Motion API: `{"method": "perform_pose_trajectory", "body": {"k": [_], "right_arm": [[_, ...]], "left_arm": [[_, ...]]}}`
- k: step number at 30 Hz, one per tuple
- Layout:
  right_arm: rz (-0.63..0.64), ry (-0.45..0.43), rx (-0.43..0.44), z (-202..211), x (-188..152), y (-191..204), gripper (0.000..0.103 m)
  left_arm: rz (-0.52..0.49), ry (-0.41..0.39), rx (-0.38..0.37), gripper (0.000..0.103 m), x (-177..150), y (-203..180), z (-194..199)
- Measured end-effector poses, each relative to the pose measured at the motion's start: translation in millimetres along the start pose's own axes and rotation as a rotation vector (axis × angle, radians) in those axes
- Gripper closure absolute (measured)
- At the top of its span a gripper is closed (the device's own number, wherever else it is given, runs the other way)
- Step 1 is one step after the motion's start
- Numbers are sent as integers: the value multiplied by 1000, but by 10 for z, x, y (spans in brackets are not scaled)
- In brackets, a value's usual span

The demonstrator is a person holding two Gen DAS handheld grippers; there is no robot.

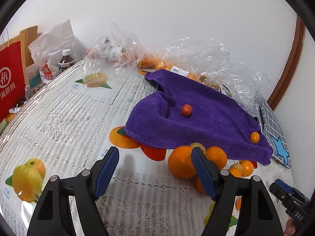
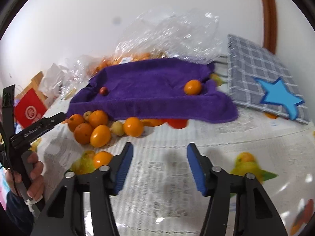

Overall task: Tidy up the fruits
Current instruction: 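Lift both tools away from the towel toward the loose fruits, then grasp an orange with the right tool while the left tool approaches another orange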

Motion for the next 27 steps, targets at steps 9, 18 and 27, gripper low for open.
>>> {"method": "perform_pose_trajectory", "body": {"k": [9, 18, 27], "right_arm": [[71, 53, 38, -436, 112, 222, 64], [98, 81, 81, -686, 260, 298, 59], [131, 117, 105, -815, 270, 357, 71]], "left_arm": [[16, -10, -10, 30, -5, 17, 28], [22, 0, -22, 30, -11, 16, 2], [23, 11, -42, 31, -24, -7, -18]]}}
Point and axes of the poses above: each gripper's, at about its wrist camera, not at the fingertips, and z roughly against the way its jaws point, y to its left, x to its top, the point moved 6 cm from there along -z, roughly the way its jaws point, and after that the axes turned 1 degree about -z, right-handed, at the moved point
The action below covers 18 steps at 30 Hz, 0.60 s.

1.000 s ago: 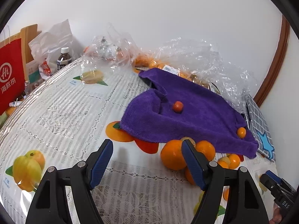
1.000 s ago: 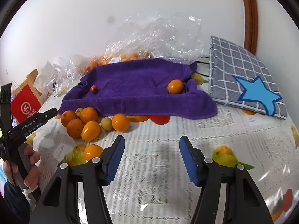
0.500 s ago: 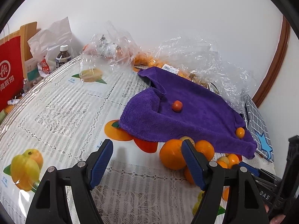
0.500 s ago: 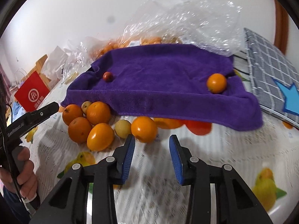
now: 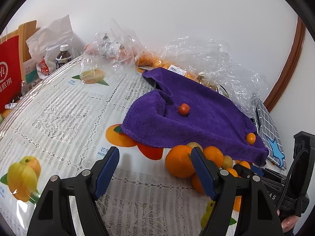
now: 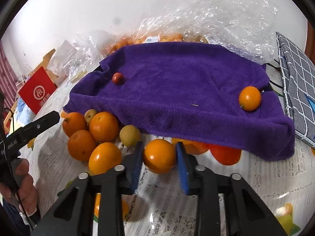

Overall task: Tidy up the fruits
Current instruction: 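Grasp an orange with the right tool while the left tool approaches another orange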

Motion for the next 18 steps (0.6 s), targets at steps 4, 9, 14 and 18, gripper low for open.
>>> {"method": "perform_pose_trajectory", "body": {"k": [4, 9, 14, 18], "right_arm": [[-37, -39, -31, 151, -31, -148, 71], [-46, -69, -105, 347, -130, -404, 71], [-64, -40, -124, 340, -225, -555, 71], [-83, -41, -118, 335, -224, -591, 71]], "left_arm": [[-16, 27, -61, 34, -25, -84, -29], [-5, 98, -147, 34, -41, -185, -149], [38, 146, -135, 38, -20, -164, -304], [35, 145, -147, 53, -35, -175, -321]]}}
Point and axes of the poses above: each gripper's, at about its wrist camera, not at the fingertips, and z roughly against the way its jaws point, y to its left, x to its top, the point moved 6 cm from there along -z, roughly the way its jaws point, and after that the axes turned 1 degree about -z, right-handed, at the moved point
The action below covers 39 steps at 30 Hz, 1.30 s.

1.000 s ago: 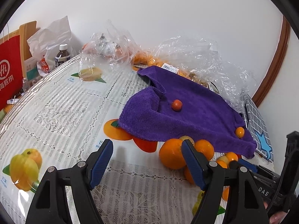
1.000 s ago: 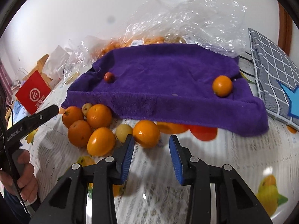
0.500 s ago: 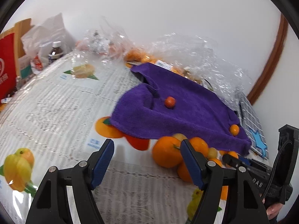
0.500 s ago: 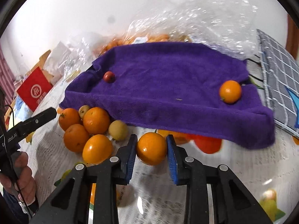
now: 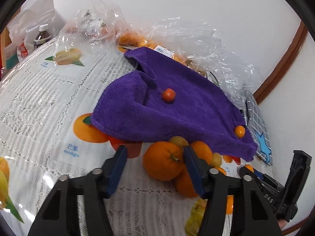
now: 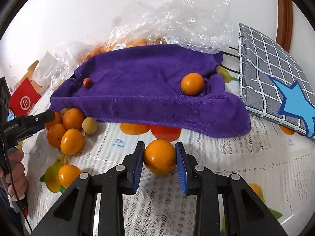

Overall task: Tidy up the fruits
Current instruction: 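Grasp an orange with the right tool while the left tool approaches another orange, then grasp a large orange with the left tool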

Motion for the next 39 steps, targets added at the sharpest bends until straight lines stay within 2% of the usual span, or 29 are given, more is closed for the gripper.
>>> {"method": "perform_pose_trajectory", "body": {"k": [1, 2, 5, 8, 11, 13, 18, 21, 26, 34, 37, 39], "right_arm": [[0, 1, -2, -1, -2, -2, 71], [0, 2, -1, 0, -5, 1, 71], [-2, 10, 2, -17, -13, -3, 70], [-8, 9, 7, -8, -20, -13, 68], [-3, 11, 11, -5, -30, 6, 63], [8, 12, 2, -7, -36, 27, 62], [18, 15, -11, -15, -34, 38, 62], [14, 15, -13, -18, -33, 34, 62], [34, 19, -41, -39, -24, 57, 62], [63, 23, -77, -53, -30, 87, 62], [62, 21, -84, -48, -31, 76, 66], [55, 19, -92, -44, -29, 60, 71]], "left_arm": [[-1, -2, -27, 62, -3, -8, 13], [-2, -6, -37, 64, -6, -20, 26], [-14, -37, 4, 64, -5, -3, 74], [5, -67, 10, 64, 9, 58, 157], [44, -62, 31, 64, 9, 164, 171], [66, -53, 16, 63, 8, 201, 167], [39, -47, 32, 62, 0, 182, 146], [11, -16, 55, 58, -32, 146, 85], [-15, -18, 59, 49, -54, 91, 68], [-25, -14, 60, 49, -60, 74, 63], [-14, -7, 42, 48, -49, 90, 65], [5, -7, 23, 48, -43, 113, 71]]}}
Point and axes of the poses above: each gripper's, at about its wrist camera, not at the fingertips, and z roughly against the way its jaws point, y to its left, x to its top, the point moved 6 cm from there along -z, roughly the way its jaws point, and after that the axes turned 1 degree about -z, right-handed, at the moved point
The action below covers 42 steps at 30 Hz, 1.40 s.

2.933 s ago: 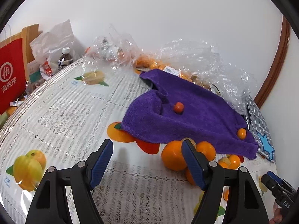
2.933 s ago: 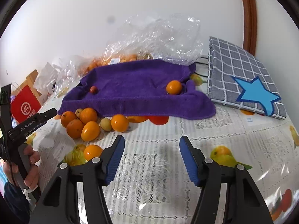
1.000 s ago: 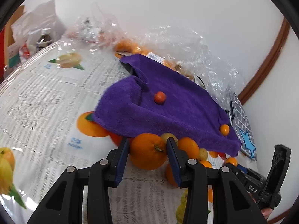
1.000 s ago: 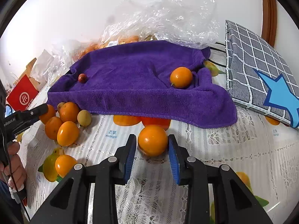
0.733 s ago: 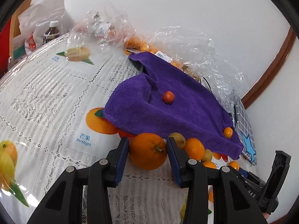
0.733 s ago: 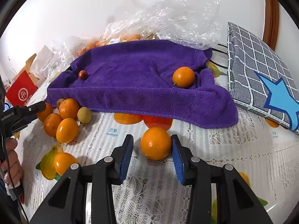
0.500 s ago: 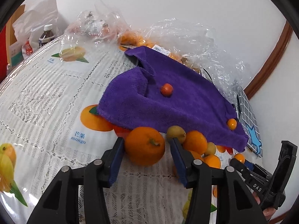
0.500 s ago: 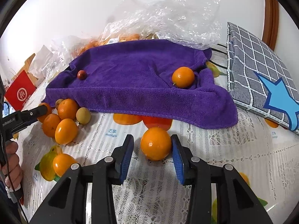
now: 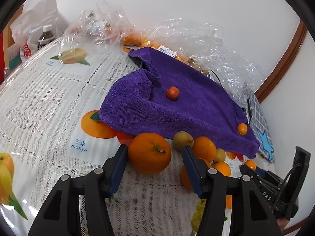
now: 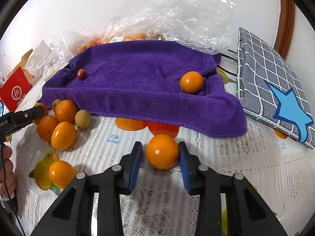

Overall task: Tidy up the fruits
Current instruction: 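Grasp a large orange with the left tool, then carry both oranges over the towel and open the right tool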

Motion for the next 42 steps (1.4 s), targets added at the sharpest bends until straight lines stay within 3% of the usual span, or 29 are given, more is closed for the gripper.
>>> {"method": "perform_pose_trajectory", "body": {"k": [4, 13, 28, 34, 42], "right_arm": [[-11, -4, -2, 8, -4, -21, 72], [-44, -58, 34, 117, 17, -45, 72], [-106, -128, 92, 271, 54, -91, 72], [-83, -171, 135, 453, 249, 30, 72], [-45, -228, 158, 543, 624, 87, 72]], "left_arm": [[18, -4, -12, 49, -2, 10, 4], [68, -26, -20, 63, -7, 69, 53], [16, -120, -31, 63, 60, -30, 248], [30, -162, -24, 63, 173, -12, 339], [-17, -194, -16, 63, 568, -193, 344]]}}
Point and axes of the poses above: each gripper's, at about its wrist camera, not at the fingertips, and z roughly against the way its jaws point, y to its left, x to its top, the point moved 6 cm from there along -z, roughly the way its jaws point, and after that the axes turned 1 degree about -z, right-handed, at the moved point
